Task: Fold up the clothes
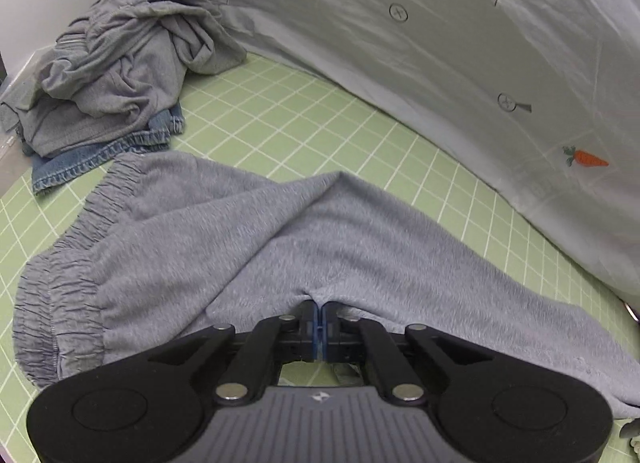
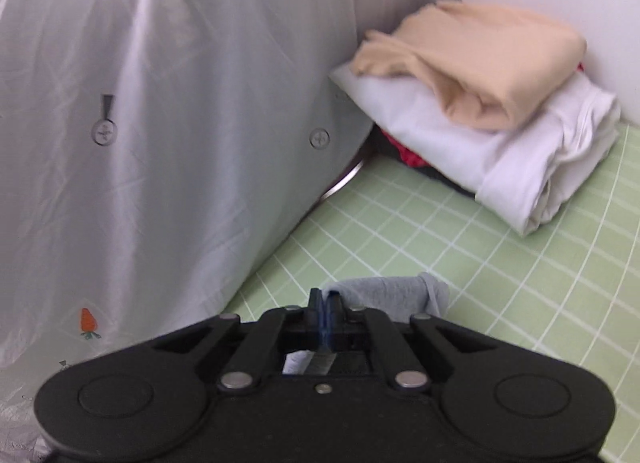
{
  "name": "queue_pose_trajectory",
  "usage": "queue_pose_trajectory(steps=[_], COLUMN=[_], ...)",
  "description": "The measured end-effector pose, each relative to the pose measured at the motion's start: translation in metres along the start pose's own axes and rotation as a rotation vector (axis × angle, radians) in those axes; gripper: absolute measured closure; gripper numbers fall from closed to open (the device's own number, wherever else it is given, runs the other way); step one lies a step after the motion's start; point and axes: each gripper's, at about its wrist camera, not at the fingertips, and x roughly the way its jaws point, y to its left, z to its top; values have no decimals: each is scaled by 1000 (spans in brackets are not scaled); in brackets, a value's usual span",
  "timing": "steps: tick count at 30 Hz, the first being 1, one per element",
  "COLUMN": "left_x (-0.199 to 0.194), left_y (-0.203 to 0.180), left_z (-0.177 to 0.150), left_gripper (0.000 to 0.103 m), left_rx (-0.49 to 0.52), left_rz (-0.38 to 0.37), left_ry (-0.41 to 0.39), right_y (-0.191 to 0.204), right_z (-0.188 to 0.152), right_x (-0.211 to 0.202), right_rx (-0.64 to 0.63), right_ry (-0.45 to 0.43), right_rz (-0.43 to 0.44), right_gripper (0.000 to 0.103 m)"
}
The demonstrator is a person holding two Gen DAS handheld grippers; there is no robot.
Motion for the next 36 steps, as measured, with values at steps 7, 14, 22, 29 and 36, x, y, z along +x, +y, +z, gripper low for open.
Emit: queue_pose_trajectory(steps=[7, 14, 22, 29, 36], left_x=[-56, -54, -77, -86, -101], left_y=[27, 43, 29, 8, -5], left_z=[-47, -134, -154, -159, -159], left_gripper=[101, 100, 72, 64, 59], left_rx=[11, 85, 107, 138, 185], left_rz=[-16, 133, 91, 66, 71], left_ry=[-14, 114, 78, 50, 36], right_y=[-31, -115, -147, -174, -176], right_z=[-12, -95, -112, -110, -112], right_x=[-96, -99, -117, -72, -63], right_rx=[-83, -95, -216, -321, -446], right_ry=[-40, 311, 304, 348, 338], right_rz=[-37, -121, -168, -226, -215], right_gripper=[101, 92, 24, 23, 50])
